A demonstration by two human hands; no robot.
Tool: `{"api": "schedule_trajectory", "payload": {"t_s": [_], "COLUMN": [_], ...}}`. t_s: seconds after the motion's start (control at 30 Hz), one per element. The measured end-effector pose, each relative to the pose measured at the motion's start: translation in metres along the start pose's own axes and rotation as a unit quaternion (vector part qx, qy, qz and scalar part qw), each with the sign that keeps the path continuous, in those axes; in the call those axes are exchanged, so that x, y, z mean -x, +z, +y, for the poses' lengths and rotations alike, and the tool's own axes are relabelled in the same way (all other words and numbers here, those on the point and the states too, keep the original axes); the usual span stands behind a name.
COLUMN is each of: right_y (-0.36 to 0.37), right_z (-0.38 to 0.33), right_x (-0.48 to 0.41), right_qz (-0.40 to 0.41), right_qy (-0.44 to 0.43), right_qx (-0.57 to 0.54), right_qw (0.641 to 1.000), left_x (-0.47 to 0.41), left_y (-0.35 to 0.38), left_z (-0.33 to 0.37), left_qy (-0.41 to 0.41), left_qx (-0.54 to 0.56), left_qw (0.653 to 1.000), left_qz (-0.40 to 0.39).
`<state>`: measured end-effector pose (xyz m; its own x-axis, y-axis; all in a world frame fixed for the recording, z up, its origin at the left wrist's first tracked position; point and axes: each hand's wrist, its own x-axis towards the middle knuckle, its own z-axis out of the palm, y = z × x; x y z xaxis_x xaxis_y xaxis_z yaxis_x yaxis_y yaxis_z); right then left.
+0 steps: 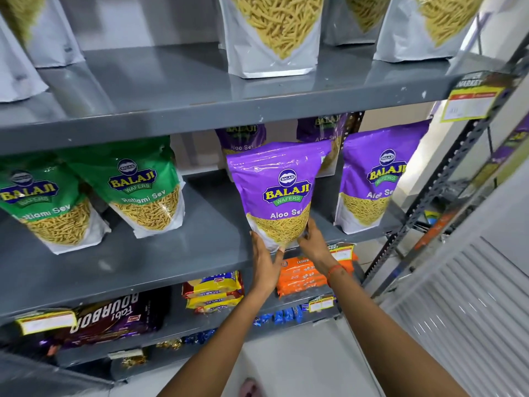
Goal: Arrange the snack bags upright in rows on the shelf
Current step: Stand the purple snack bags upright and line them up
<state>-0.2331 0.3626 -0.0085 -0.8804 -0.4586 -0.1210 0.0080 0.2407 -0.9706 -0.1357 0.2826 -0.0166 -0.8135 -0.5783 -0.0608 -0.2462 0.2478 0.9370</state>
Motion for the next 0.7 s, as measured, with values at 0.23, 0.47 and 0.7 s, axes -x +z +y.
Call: {"api": "schedule_trajectory", "payload": {"t_s": [0.23,0.47,0.7], "right_y": [0.006,0.015,0.05], "right_z": [-0.004,-0.008,-0.022], "right_x": [0.002,0.002,0.036], "right_qz": [-0.007,-0.012,0.295], "right_qy": [0.008,-0.013,-0.15], "right_qx": [-0.004,-0.014,0.078], "right_qw": [1.0,1.0,0.94], "left_x": [0.005,0.004,0.01], "left_y": [-0.006,-0.015,-0.032], "left_z": [0.002,0.003,-0.005], "left_qy": [-0.002,-0.001,0.034], "left_qx": [0.002,-0.008,-0.073], "left_qw": [1.0,1.0,0.994], "left_qz": [0.008,0.0,0.07]}}
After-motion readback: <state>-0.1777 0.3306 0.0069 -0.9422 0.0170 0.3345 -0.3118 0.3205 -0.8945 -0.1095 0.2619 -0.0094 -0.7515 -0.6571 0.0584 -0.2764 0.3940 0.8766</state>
